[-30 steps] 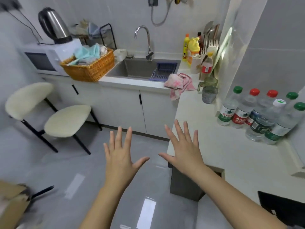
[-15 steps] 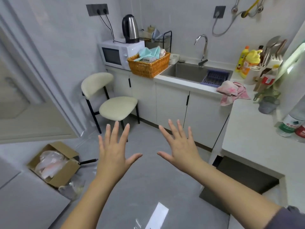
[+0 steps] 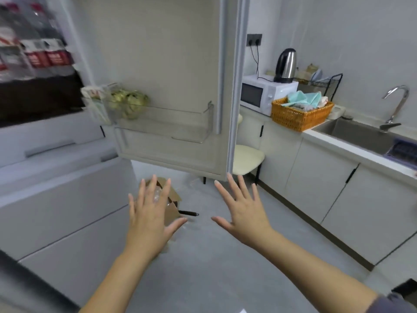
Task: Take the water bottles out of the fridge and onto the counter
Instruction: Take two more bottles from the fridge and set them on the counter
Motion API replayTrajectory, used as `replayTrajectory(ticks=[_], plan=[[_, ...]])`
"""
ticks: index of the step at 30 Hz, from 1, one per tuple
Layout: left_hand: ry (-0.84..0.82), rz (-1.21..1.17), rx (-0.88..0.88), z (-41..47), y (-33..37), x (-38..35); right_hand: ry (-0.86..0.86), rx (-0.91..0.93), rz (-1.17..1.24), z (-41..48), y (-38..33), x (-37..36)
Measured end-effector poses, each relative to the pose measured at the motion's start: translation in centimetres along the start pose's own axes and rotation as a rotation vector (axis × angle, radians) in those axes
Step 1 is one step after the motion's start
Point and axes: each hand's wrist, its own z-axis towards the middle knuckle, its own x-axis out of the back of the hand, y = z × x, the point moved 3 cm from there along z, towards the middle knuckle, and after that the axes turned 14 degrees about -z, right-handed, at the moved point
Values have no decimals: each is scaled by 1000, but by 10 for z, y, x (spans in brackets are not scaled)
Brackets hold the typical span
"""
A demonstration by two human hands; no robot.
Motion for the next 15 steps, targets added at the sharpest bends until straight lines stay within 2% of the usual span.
replayTrajectory(ticks=[7,15], plan=[[65,71,125,11,-80,25,5,182,22,80,-72,-5],[153,146,263,63,-171,52,43,377,106,201,-151,-20]])
